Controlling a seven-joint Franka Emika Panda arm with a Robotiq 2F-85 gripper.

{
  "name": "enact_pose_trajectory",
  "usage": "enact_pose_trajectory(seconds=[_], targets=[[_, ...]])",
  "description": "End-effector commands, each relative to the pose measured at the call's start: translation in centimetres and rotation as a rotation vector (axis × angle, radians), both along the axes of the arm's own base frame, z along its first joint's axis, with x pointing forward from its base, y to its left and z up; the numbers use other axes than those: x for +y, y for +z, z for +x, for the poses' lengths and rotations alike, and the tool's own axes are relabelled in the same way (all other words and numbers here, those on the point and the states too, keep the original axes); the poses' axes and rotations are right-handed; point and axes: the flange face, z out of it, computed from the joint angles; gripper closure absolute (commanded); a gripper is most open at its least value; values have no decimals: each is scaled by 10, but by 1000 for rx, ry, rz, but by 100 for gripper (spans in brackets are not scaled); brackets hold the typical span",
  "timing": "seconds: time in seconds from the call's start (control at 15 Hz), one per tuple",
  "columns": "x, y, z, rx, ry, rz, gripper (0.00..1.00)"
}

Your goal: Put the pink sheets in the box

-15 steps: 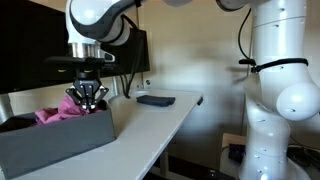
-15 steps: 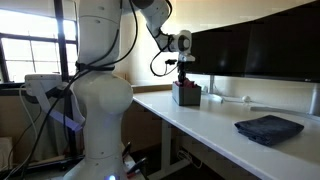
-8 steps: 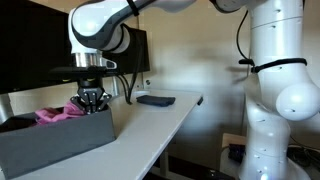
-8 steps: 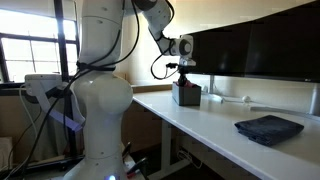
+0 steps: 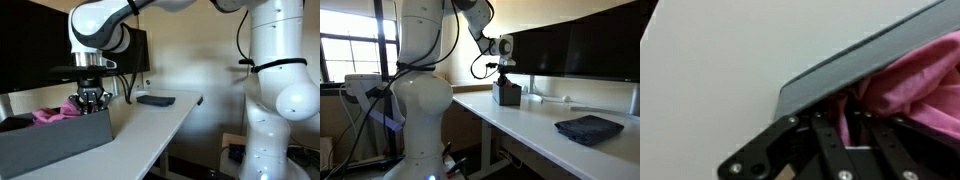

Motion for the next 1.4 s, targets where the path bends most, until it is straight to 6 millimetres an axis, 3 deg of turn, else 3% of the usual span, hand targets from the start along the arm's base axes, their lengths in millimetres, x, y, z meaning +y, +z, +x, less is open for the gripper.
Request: enact_pose_trajectory(seconds=[0.0, 0.27, 0.47, 0.87, 1.33], targets=[[4, 1, -5, -3, -2, 25, 42], [19, 12, -11, -32, 30, 20, 17], [38, 32, -20, -76, 72, 16, 0], [74, 76, -42, -188, 163, -8, 0], [88, 115, -48, -271, 215, -51, 0]])
